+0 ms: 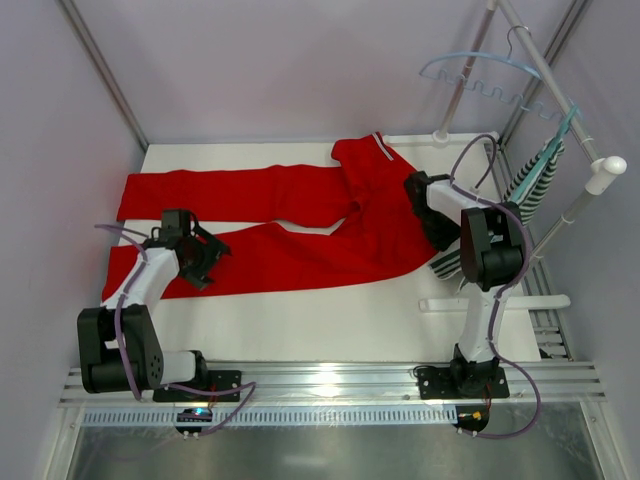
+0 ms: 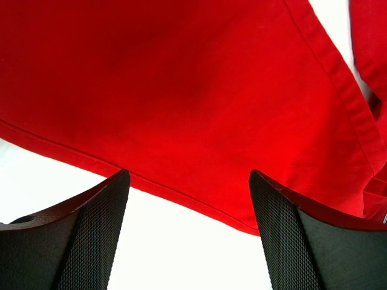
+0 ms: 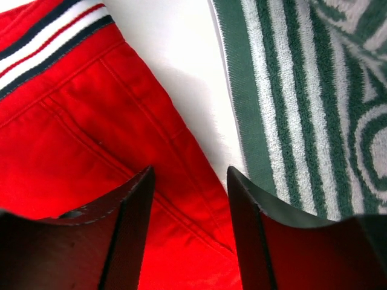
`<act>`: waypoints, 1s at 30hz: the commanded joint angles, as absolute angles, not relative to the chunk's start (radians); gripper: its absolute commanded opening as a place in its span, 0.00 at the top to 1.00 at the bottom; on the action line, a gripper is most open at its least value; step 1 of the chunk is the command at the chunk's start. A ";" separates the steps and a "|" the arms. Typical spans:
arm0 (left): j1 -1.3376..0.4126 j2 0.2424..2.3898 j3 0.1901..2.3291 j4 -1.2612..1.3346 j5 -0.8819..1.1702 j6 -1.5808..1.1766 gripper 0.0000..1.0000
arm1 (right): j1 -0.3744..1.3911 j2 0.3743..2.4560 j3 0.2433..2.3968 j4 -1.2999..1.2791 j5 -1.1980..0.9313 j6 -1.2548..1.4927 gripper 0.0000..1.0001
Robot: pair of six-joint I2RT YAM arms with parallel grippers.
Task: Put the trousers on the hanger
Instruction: Fold the trousers
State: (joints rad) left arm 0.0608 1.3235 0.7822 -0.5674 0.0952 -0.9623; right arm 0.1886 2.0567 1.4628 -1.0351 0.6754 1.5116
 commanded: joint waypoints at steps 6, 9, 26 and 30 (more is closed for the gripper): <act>0.061 1.345 0.827 -0.548 0.091 -0.976 0.20 | 0.175 1.944 1.333 -0.871 0.572 1.431 0.50; 0.060 1.358 0.839 -0.542 0.103 -0.989 0.20 | 0.189 1.944 1.327 -0.862 0.528 1.425 0.58; -0.175 1.279 0.857 -0.480 0.134 -0.888 0.20 | 0.468 1.847 1.221 -0.868 0.466 1.603 0.87; -0.212 1.272 0.848 -0.488 0.112 -0.905 0.19 | 0.550 1.792 1.201 -0.917 0.517 1.634 0.87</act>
State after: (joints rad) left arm -0.1955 1.3022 0.8265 -0.5056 0.1413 -0.9089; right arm 0.4862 1.8572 1.2179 -0.8658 0.5186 1.5738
